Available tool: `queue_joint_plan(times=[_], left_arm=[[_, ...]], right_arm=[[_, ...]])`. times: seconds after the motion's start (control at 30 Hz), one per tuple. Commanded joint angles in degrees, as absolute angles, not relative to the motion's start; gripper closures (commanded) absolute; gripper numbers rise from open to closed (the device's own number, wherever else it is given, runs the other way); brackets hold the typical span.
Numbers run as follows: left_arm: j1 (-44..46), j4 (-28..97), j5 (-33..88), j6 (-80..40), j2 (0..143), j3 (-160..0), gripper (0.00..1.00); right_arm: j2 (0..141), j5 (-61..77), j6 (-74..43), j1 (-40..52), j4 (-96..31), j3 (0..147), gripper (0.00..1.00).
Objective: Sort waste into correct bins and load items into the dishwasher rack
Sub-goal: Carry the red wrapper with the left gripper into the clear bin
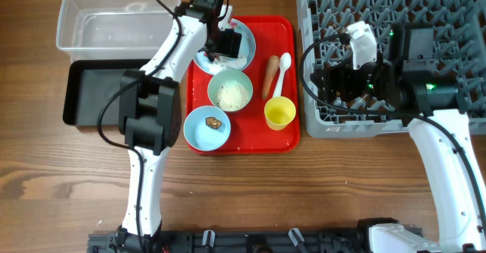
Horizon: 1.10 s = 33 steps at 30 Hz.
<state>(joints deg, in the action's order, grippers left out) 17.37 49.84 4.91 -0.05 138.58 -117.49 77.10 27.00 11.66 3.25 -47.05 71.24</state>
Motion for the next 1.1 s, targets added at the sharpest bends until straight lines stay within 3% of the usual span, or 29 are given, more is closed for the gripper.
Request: queue_joint_plan(times=[0.0, 0.07, 0.1, 0.13, 0.23, 0.6, 0.87, 1.07], left_arm=[[17.3, 49.3, 2.3, 2.4, 139.5, -118.1, 0.11], [17.3, 49.7, 2.3, 2.8, 140.4, -118.1, 0.14], [17.3, 49.8, 2.3, 2.8, 140.6, -118.1, 0.21], [17.4, 49.8, 2.3, 2.8, 141.2, -118.0, 0.34], [17.4, 49.6, 2.3, 2.7, 142.2, -118.0, 0.96], [15.3, 49.5, 4.8, -5.5, 123.4, -118.7, 0.96], [-0.6, 49.0, 4.6, -15.6, 120.7, -118.6, 0.96], [-9.3, 48.7, 4.7, -15.8, 123.8, -118.1, 0.96]], right_arm=[[77.8, 28.4, 11.8, 3.6, -47.4, 72.3, 0.11], [77.8, 28.4, 11.8, 3.6, -47.4, 72.3, 0.11], [77.8, 28.4, 11.8, 3.6, -47.4, 72.3, 0.11], [77.8, 28.4, 11.9, 3.6, -47.4, 72.3, 0.11], [77.8, 27.9, 11.8, 3.6, -47.4, 72.3, 0.11], [77.8, 27.5, 11.8, 3.6, -47.4, 72.3, 0.11], [77.8, 27.5, 11.8, 3.6, -47.4, 72.3, 0.11], [77.8, 27.5, 11.8, 3.6, -47.2, 72.3, 0.11]])
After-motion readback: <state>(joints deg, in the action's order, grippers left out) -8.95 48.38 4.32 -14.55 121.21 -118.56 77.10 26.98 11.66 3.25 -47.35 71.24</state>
